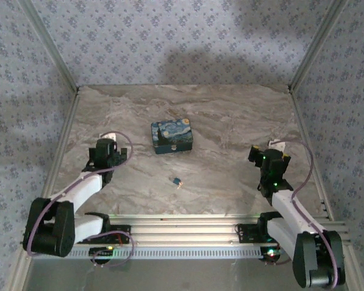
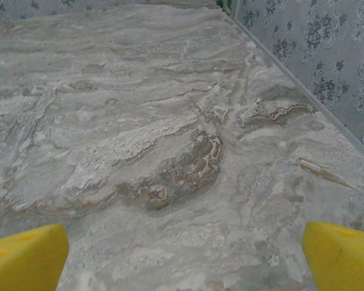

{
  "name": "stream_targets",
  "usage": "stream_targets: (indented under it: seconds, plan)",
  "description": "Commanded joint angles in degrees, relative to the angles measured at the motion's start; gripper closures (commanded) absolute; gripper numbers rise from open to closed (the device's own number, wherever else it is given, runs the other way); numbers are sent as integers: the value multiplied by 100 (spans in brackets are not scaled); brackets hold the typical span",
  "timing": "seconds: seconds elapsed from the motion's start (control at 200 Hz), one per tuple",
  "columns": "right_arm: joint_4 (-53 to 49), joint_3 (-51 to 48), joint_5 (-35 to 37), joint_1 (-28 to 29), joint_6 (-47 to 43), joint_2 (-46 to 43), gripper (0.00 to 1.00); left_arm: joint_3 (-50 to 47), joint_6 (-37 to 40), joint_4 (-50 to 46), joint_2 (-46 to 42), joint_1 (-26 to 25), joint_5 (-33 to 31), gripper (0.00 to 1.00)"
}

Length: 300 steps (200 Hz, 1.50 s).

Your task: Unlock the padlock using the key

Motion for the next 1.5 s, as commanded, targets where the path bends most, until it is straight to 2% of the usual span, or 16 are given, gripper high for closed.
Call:
stream_targets:
  seconds: [0.0, 0.14, 0.345, 0.485, 0.545, 0.575, 0.6, 0.645, 0.7, 0.75, 0.799, 1.494]
  plan:
    - [1437, -221, -254, -147, -234, 311, 0, -212, 131, 1773, 154, 98, -249, 2]
    - [2396, -351, -364, -304, -430, 1019, 0, -676, -194, 3134, 490, 515, 167, 2]
    - [3596, -259, -841, -535, -663, 2090, 0, -820, -216, 4376, 1235, 936, 745, 2]
    - [4130, -50, -1043, -534, -822, 3008, 0, -555, -163, 4638, 2037, 964, 933, 2]
    - [4590, -62, -1133, -515, -904, 3483, 0, -140, -164, 3653, 1964, 974, 1060, 2]
    - [4808, -33, -1074, -484, -937, 3635, 0, -199, -152, 3903, 1995, 1012, 1171, 2]
    - [4632, 39, -1010, -464, -940, 3586, 0, -249, -144, 4088, 2066, 1021, 1182, 2]
    - [3864, 278, -956, -468, -883, 3403, 0, -175, -165, 3749, 1969, 1026, 1200, 2]
    - [3757, 496, -844, -467, -856, 3582, 0, -222, -140, 3964, 2030, 1023, 1191, 2]
    - [3259, 654, -710, -404, -855, 3505, 0, -187, -125, 3831, 1988, 1018, 1201, 2]
    - [3538, 593, -711, -382, -906, 3576, 0, -196, -113, 3851, 2005, 996, 1192, 2]
    - [3417, 626, -672, -357, -926, 3543, 0, -183, -109, 3845, 2002, 999, 1204, 2]
